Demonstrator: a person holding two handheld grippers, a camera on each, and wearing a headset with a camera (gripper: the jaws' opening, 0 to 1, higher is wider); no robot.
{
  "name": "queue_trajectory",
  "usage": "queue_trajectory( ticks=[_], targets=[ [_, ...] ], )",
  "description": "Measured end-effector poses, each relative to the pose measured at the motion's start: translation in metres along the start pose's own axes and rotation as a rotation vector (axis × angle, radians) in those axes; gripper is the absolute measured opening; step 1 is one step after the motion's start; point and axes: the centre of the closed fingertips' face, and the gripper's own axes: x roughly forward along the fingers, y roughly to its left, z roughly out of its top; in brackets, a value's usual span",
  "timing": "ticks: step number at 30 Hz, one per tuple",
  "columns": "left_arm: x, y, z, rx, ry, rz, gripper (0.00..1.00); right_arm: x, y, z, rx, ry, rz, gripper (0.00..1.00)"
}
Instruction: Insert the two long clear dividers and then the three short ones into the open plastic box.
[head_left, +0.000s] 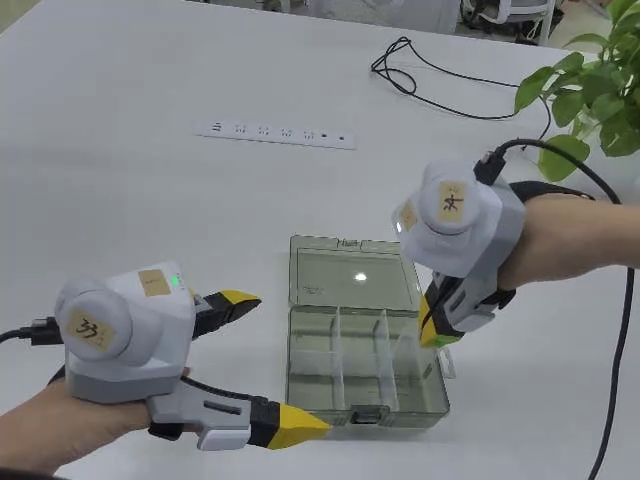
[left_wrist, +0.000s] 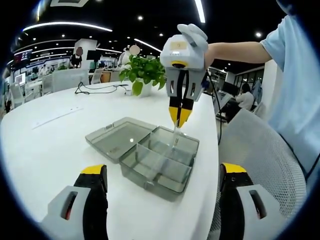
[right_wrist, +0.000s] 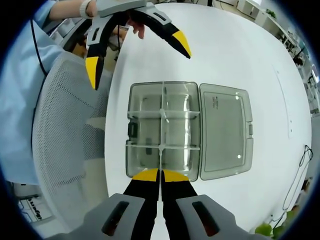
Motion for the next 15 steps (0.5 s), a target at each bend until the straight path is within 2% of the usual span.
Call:
queue_trajectory(
  ticks=[9, 15],
  targets=[
    [-0.001, -0.002, -0.001, -0.009, -0.001, 0.0, 0.94, 0.011, -0.001, -0.002, -0.013, 0.019, -0.01, 0.02],
    [-0.003, -0.001, -0.002, -0.016, -0.003, 0.003, 0.93, 0.016, -0.002, -0.001, -0.014, 0.008, -0.01, 0.02]
  ],
)
